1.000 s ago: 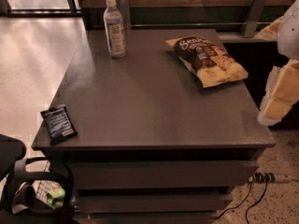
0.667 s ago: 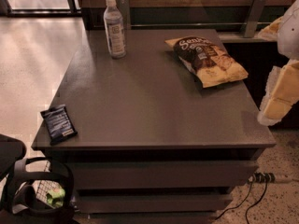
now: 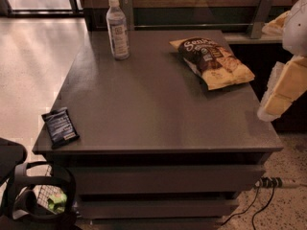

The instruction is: Move blue plastic bottle near rxbar blueberry

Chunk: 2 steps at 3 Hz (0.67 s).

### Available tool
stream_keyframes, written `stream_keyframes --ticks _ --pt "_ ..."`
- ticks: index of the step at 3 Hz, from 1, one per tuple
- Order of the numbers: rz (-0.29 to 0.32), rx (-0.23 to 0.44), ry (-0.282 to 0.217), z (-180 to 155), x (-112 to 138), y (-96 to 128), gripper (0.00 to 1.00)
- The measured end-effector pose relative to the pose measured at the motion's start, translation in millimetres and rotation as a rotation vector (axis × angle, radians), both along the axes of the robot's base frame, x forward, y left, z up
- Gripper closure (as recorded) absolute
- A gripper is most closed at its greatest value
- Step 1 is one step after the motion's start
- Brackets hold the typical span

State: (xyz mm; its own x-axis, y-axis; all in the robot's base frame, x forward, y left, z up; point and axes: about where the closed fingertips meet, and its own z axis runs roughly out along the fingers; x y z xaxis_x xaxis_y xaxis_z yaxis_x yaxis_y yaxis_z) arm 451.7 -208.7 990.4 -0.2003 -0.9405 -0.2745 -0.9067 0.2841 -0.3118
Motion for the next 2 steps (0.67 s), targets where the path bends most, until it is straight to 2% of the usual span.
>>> stream_keyframes --ticks 1,2 --pt "0.002 0.185 -0.148 9 44 17 0.0" --pt "0.016 0.317 -0.267 28 83 26 0.0"
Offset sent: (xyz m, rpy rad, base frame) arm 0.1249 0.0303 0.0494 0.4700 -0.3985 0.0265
